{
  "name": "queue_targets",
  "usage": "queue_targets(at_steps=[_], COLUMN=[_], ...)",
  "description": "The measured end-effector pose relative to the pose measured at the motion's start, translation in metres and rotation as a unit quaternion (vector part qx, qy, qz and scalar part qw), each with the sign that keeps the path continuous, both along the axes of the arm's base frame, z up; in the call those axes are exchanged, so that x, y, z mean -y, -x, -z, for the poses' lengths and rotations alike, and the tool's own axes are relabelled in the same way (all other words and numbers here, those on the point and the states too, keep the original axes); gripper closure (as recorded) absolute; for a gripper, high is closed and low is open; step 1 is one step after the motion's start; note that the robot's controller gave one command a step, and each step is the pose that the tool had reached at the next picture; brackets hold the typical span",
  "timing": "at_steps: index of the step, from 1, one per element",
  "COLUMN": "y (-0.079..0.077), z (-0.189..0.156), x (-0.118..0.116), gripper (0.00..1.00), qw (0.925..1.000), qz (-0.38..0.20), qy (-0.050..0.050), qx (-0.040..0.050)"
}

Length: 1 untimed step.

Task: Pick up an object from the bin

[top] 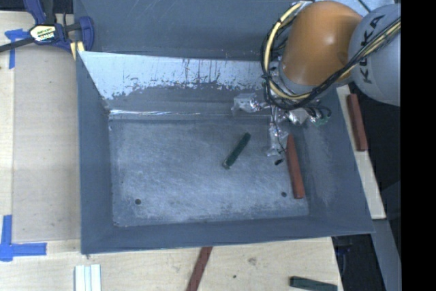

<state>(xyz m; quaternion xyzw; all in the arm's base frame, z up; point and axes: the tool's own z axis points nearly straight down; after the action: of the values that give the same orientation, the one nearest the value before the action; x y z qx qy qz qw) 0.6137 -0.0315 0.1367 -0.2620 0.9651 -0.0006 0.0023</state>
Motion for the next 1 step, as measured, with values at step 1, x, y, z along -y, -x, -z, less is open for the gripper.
queue_targets(at_steps=[1], y=[0.0012], z=[0.0365], x=[-0.0068], gripper=[0.00], qw=[0.9975], qz=[-0.071], qy=[0.000], qx=[-0.0004])
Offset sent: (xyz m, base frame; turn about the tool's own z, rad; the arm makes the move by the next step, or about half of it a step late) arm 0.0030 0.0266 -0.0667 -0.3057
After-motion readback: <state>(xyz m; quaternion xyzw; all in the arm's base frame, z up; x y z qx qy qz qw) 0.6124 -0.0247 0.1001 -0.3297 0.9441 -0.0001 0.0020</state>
